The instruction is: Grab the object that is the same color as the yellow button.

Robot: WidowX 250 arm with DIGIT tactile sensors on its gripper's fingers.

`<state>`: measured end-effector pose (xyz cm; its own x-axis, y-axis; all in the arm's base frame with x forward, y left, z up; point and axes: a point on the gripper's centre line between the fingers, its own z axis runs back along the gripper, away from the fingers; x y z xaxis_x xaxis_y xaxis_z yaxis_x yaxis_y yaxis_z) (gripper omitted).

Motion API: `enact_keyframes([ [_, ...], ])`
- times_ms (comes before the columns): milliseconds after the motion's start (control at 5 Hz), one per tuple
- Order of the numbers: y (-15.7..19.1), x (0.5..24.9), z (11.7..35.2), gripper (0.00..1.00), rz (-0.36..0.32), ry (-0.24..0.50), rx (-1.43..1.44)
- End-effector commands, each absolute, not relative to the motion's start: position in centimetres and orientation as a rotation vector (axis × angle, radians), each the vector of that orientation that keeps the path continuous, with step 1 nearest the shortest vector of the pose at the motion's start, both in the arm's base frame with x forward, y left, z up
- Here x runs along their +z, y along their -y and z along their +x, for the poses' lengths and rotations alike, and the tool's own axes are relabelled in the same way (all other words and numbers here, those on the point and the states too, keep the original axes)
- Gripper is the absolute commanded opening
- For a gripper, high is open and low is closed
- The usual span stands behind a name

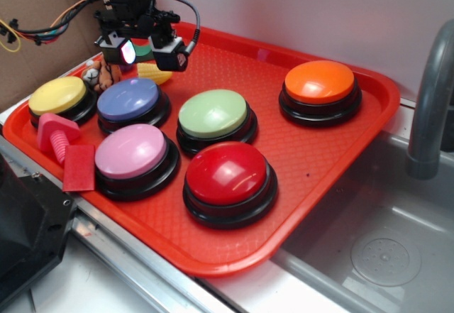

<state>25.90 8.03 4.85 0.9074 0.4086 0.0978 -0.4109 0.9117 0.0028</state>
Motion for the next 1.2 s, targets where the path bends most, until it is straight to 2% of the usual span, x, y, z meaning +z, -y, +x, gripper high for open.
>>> enact_keyframes([
  [0, -9.4, 4.0, 27.3, 1.0, 0.027, 0.108, 0.454],
  [600, -10.2, 3.2, 27.6, 1.0, -0.001, 0.115, 0.53],
  [800, -10.1, 2.9, 27.4, 0.0, 0.03, 0.084, 0.562],
  [1000, -9.6, 3.3, 27.2, 0.0, 0.028, 0.093, 0.586],
])
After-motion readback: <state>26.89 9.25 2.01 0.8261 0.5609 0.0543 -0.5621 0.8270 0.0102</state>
